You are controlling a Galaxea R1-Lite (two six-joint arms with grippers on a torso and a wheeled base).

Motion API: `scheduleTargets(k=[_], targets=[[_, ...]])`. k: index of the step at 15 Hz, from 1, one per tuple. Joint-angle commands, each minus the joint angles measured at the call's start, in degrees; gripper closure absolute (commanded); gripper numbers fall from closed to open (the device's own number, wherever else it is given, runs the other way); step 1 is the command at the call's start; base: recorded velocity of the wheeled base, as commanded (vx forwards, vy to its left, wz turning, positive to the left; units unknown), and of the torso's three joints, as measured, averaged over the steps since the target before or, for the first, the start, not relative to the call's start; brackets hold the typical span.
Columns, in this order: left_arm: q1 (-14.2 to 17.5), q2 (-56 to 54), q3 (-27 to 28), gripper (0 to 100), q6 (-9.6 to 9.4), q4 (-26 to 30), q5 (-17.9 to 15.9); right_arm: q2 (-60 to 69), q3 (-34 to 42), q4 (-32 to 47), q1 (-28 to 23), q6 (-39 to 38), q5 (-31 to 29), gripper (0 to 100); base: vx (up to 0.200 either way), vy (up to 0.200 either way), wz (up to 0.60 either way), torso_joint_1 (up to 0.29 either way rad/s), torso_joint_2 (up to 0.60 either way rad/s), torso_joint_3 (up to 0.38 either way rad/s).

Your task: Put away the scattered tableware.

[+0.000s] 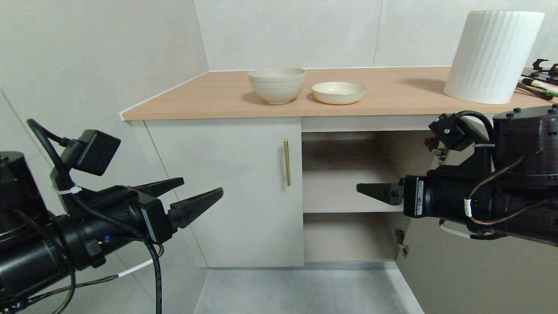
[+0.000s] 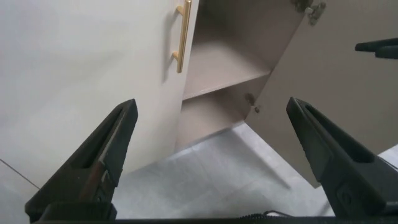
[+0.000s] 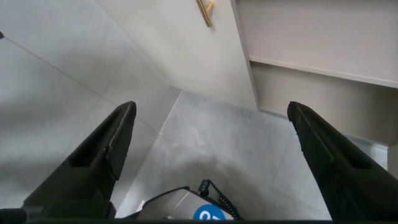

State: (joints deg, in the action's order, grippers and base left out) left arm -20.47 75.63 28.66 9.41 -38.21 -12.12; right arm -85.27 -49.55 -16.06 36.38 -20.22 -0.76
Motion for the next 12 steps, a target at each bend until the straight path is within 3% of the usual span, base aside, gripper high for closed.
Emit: scheduleTargets(k=[1, 12], targets=[[-0.01, 0.13, 0.08, 0, -0.01, -0.03, -0.01, 0.11, 0.25, 0.06, 0.10, 0.01, -0.04, 0, 0.200, 0.000, 0.00, 0.002, 0.00, -0.002], [0.17, 0.31, 0.43, 0, 0.08, 0.15, -0.19, -0.24, 1.21, 2.08, 0.27, 0.36, 0.76, 0, 0.200, 0.000, 0.00, 0.006, 0.00, 0.003]])
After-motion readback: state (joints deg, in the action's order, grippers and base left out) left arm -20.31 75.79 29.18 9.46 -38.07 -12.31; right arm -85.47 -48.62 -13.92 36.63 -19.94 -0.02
